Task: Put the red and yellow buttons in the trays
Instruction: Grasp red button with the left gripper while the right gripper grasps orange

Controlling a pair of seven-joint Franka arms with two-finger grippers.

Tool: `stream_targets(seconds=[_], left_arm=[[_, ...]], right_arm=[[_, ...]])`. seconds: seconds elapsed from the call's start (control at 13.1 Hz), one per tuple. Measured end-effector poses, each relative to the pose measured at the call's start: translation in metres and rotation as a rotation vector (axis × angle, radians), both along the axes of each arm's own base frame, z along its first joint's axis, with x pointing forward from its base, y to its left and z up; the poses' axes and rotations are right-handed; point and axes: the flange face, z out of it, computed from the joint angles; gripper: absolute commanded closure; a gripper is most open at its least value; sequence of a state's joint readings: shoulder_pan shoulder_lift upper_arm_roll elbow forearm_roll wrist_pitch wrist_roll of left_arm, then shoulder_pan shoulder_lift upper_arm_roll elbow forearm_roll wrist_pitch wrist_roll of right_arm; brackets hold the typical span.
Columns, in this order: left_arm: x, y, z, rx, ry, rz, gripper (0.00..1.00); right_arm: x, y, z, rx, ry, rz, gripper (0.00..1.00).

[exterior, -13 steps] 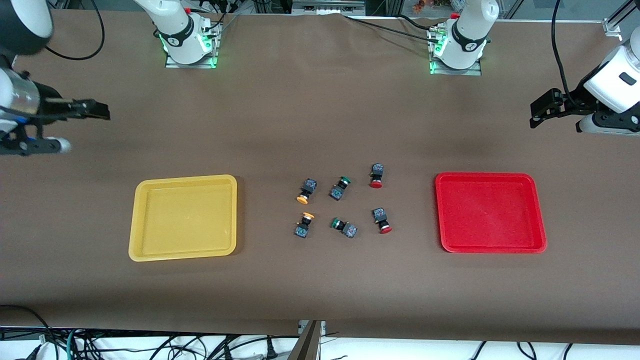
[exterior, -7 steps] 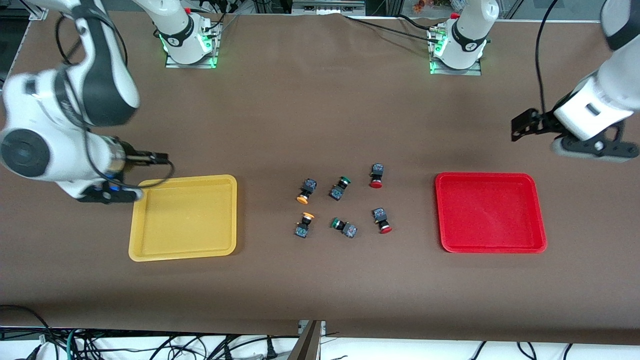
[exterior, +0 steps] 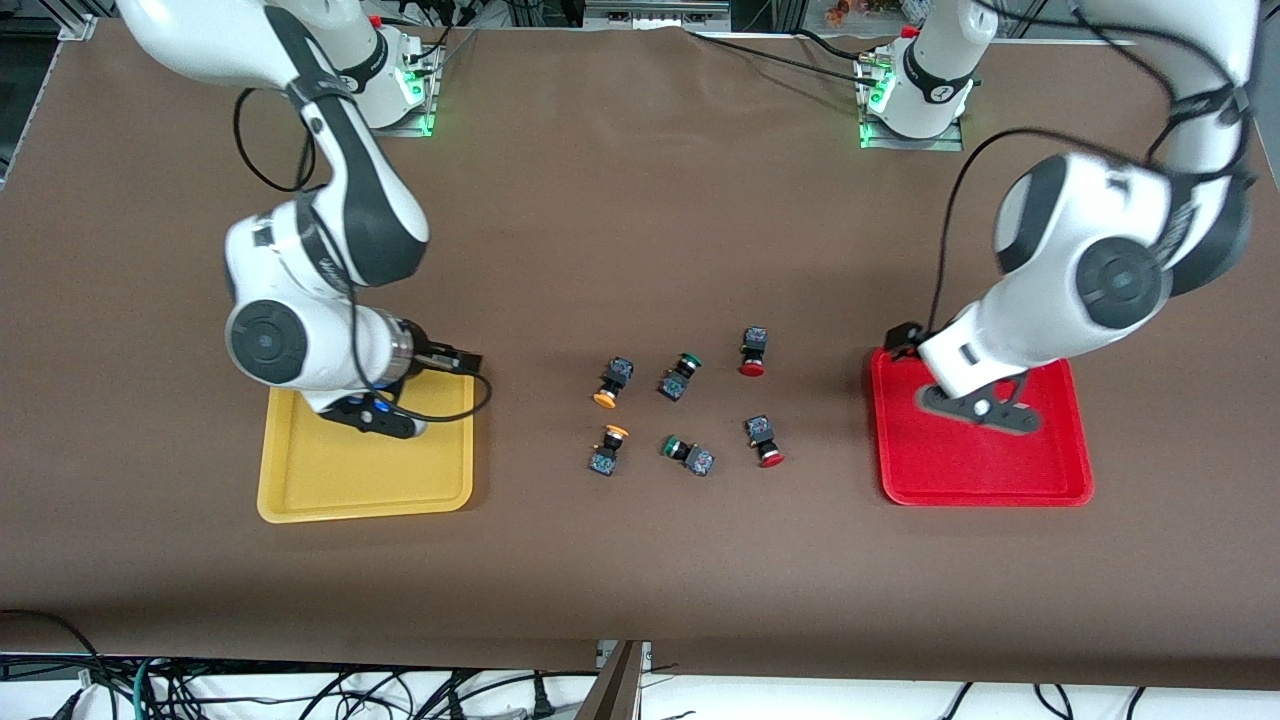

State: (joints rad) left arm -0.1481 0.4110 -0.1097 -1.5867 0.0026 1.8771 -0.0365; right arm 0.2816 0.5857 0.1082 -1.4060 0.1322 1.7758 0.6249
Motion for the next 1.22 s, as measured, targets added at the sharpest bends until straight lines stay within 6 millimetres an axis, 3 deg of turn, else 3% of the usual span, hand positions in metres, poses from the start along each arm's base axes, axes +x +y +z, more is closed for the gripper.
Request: stream_targets(seconds=[0.23, 0.46, 0.76, 0.99, 1.22], left_arm=[[0.01, -0.048, -0.055, -0.013, -0.06, 0.111, 0.0], [0.02, -0.078, -0.106, -0.047, -0.132, 0.258, 0.0], [0.009, -0.121, -0.13, -0.049, -0.128, 0.459, 0.0], [0.001, -0.147, -0.149, -0.061, -0.138, 0.558, 0.0], [0.001, -0.161, -0.173, -0.088, -0.225, 0.531, 0.0]], right_arm=[[-0.01, 0.066, -0.05, -0.011, -0.046, -0.1, 0.0], [-0.031, 0.126, -0.101, -0.013, -0.083, -0.159, 0.0], [-0.046, 0.155, -0.143, -0.019, -0.111, -0.182, 0.0], [-0.054, 0.168, -0.153, -0.015, -0.125, -0.197, 0.0], [-0.063, 0.183, -0.153, -0.012, -0.132, -0.205, 0.0]])
